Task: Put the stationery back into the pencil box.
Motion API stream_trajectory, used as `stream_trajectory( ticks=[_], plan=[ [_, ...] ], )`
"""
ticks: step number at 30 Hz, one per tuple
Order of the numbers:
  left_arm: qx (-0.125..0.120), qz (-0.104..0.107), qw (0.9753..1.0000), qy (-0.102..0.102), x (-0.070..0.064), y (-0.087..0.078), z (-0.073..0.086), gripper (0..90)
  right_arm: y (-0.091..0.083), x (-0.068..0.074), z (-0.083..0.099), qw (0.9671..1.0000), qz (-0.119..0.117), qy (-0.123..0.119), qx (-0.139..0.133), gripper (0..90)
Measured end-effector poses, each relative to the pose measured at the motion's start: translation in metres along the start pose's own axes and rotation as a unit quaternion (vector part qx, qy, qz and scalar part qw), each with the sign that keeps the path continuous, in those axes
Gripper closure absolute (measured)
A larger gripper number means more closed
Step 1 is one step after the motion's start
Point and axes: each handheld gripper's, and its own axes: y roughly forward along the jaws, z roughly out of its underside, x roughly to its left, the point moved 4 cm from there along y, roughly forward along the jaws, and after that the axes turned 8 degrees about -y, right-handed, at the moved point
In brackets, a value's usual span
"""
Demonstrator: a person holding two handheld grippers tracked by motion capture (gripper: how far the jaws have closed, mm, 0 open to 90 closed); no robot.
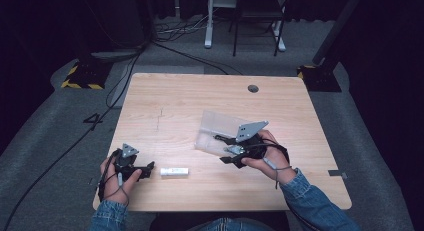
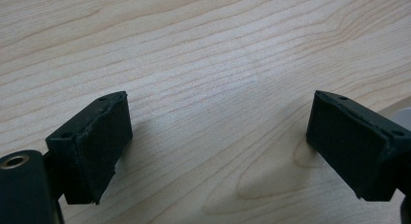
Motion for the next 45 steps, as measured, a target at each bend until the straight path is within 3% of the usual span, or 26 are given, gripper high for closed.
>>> stream_trajectory(
  ticks=[13,25,37,45],
  plan=[
    [0.001,0.001,1.0000,0.000,0.000,0.000,0.000,9.3,0.038,0.019,-0.017,0.9994,-0.033,-0.015,-0.002,28.4],
    [0.000,0.001,1.0000,0.000,0.000,0.000,0.000,9.3,0.074,0.020,-0.021,0.9998,-0.019,0.000,-0.009,22.4],
    [0.000,0.001,1.0000,0.003,0.000,0.000,0.000,9.3,0.111,0.032,-0.022,0.9986,-0.053,-0.007,0.001,34.6],
    [0.000,0.001,1.0000,0.003,0.000,0.000,0.000,9.3,0.130,0.036,-0.018,0.9978,-0.061,-0.018,0.018,41.2]
  ],
)
